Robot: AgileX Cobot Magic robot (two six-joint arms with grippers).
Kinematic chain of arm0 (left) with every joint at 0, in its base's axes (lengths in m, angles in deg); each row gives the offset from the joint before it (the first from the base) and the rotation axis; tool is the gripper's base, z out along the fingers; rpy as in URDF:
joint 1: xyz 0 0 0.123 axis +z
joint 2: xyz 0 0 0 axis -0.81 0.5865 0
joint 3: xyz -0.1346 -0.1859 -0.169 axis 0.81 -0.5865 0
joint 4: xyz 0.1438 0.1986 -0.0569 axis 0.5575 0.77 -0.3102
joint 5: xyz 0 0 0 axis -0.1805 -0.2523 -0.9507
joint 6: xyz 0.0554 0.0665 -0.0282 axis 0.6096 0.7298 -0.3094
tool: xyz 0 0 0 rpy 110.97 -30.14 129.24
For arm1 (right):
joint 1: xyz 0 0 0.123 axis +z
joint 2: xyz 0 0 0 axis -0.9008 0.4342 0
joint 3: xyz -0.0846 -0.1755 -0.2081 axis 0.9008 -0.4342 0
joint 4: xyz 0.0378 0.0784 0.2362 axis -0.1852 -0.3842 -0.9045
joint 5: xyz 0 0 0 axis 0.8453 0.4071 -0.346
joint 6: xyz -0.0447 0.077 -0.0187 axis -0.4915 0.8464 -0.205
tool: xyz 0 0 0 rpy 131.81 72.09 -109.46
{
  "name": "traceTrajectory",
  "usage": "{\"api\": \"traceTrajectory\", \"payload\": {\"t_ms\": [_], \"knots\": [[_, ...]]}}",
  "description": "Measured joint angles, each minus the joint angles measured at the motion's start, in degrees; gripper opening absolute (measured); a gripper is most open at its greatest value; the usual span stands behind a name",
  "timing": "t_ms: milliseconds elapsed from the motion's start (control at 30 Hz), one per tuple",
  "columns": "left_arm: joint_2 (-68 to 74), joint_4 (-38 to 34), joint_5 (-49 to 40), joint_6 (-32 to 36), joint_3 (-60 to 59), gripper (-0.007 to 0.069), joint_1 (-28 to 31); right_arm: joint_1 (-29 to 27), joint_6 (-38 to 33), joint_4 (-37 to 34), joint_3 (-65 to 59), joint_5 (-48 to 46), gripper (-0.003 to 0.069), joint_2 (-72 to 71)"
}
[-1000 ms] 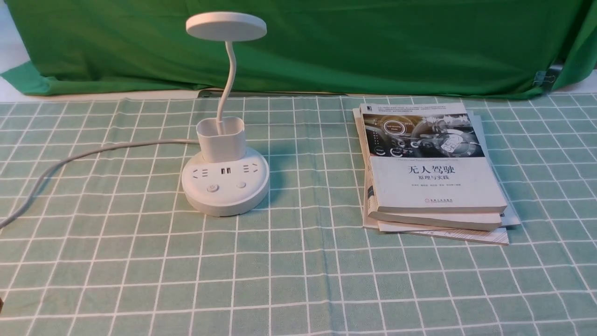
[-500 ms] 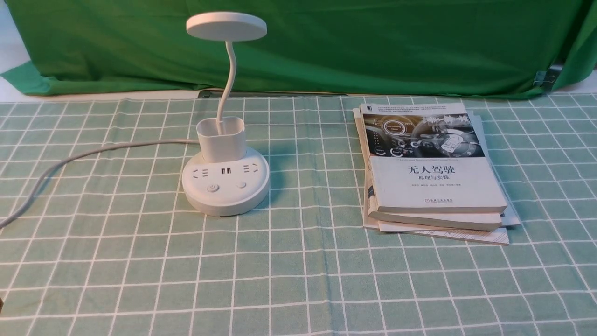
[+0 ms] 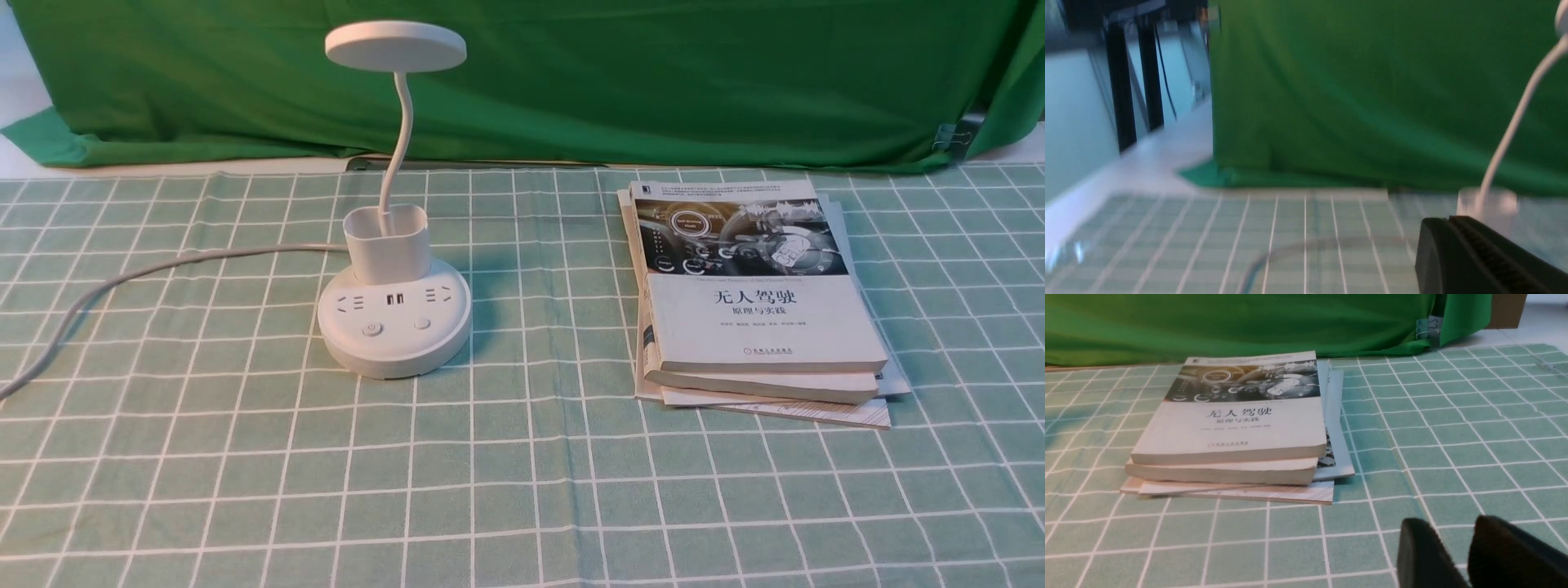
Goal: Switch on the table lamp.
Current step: 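Press the power button on the lamp base to turn the lamp on with the left gripper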
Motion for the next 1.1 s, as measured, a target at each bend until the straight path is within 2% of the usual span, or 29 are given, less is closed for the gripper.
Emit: {"api": "traceTrajectory", "payload": {"t_ms": [33, 100, 133, 233, 367, 467, 500, 533, 600, 633, 667, 700, 767, 867, 1033, 1100], "knots": [[0.0, 0.19, 8.73, 0.0, 0.0, 0.0021, 0.0, 0.0, 0.0, 0.0, 0.0, 0.0, 0.0239, 0.0], [0.0, 0.25, 16.92, 0.0, 0.0, 0.0021, 0.0, 0.0, 0.0, 0.0, 0.0, 0.0, 0.0239, 0.0], [0.0, 0.25, 17.74, 0.0, 0.0, 0.0021, 0.0, 0.0, 0.0, 0.0, 0.0, 0.0, 0.0239, 0.0], [0.0, 0.55, 30.5, 0.0, 0.0, 0.0021, 0.0, 0.0, 0.0, 0.0, 0.0, 0.0, 0.0239, 0.0], [0.0, 0.73, 39.57, -1.17, 0.0, 0.0021, 0.0, 0.0, 0.0, 0.0, 0.0, 0.0, 0.0239, 0.0], [0.0, 0.8, 41.9, -8.08, 1.53, 0.0021, 0.0, 0.0, 0.0, 0.0, 0.0, 0.0, 0.0239, 0.0], [-0.11, 1.67, 37.4, -12.42, 6.11, 0.0021, 0.0, 0.0, 0.0, 0.0, 0.0, 0.0, 0.0239, 0.0], [-0.11, 1.82, 36.63, -12.72, 7.5, 0.0021, 0.0, 0.0, 0.0, 0.0, 0.0, 0.0, 0.0239, 0.0], [0.06, 2.87, 28.72, -14.36, 13.95, 0.0021, 0.0, 0.0, 0.0, 0.0, 0.0, 0.0, 0.0239, 0.0], [1.73, 3.72, 17.37, -15.19, 21.05, 0.0021, 0.0, 0.0, 0.0, 0.0, 0.0, 0.0, 0.0239, 0.0], [3.38, 3.79, 10.49, -15.09, 25.26, 0.0021, 0.0, 0.0, 0.0, 0.0, 0.0, 0.0, 0.0239, 0.0], [3.75, 3.93, 9.16, -14.99, 26.81, 0.0021, 0.0, 0.0, 0.0, 0.0, 0.0, 0.0, 0.0239, 0.0], [9.91, 4.84, -5.92, -12.85, 33.51, 0.0021, 0.0, 0.0, 0.0, 0.0, 0.0, 0.0, 0.0239, 0.0], [18.73, 5.06, -17.79, -13.52, 34.5, 0.0021, 0.0, 0.0, 0.0, 0.0, 0.0, -0.06, 0.0239, 0.0], [31.65, 0.19, -24.68, -13.9, 31.91, 0.0021, -0.19, 0.0, 0.0, 0.0, 0.0, -0.06, 0.0239, 0.0], [41.76, -9.15, -26.97, -6.97, 31.91, 0.0021, -1.77, 0.0, 0.0, 0.0, 0.0, -0.06, 0.0239, 0.0]]}}
